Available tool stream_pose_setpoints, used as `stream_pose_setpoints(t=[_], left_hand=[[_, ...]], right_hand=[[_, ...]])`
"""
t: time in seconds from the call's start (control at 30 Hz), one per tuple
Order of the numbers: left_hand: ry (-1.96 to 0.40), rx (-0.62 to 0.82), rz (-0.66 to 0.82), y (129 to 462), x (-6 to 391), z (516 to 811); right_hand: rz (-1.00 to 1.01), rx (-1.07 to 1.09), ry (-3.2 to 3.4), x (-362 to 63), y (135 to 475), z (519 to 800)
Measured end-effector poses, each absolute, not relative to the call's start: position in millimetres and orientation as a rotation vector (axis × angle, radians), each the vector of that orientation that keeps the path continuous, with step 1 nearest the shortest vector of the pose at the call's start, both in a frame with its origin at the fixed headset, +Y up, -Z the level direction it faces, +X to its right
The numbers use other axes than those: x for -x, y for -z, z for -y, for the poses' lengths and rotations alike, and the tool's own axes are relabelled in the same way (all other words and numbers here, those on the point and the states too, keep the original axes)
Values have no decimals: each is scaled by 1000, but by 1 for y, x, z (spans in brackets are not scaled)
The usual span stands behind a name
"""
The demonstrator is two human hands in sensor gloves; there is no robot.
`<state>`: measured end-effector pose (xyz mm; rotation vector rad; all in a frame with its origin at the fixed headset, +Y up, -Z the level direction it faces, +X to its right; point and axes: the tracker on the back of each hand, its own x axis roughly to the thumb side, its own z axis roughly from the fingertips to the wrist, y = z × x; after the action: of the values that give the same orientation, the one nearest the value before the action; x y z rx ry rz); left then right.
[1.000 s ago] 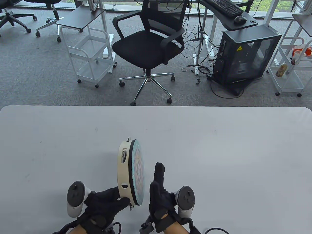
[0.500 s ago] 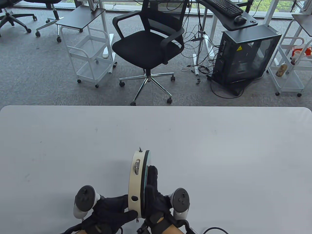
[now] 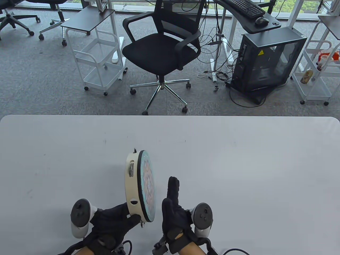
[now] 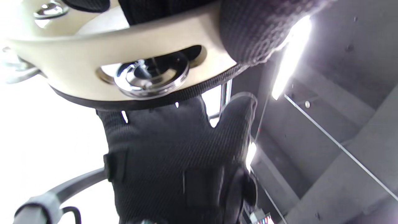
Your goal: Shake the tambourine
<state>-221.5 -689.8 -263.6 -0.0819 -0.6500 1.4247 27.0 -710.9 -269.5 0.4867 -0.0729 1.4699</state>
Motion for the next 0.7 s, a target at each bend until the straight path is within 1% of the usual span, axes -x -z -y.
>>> stream_pose_setpoints(t=[0.1, 0.17, 0.2, 0.27, 0.3, 0.33, 0.37, 0.4, 0.43, 0.5, 0.7], left_hand=[[-1433, 55, 595, 264, 224, 694], [-1419, 72, 604, 263, 219, 697], [-1401, 100, 632, 263, 215, 698], [-1336, 233, 806, 261, 196, 700], [-1289, 331, 871, 262, 194, 702], [-1346, 296, 836, 258, 193, 702], [-1355, 282, 813, 258, 194, 702], [-1326, 293, 846, 259, 192, 700], [-1303, 287, 853, 258, 193, 698], [-1307, 264, 846, 256, 193, 696], [-1321, 274, 831, 257, 192, 698]], right_hand=[[79, -485, -1464, -27, 268, 710], [64, -507, -1461, -22, 266, 710], [50, -521, -1458, -19, 266, 710], [-30, -589, -1457, -4, 262, 712], [-48, -622, -1458, -4, 258, 714], [27, -507, -1477, -4, 256, 715], [39, -535, -1437, -6, 257, 715], [-35, -571, -1423, -3, 256, 714], [-36, -596, -1442, -4, 255, 713], [10, -593, -1434, -3, 256, 711], [-14, -585, -1446, -5, 257, 712]])
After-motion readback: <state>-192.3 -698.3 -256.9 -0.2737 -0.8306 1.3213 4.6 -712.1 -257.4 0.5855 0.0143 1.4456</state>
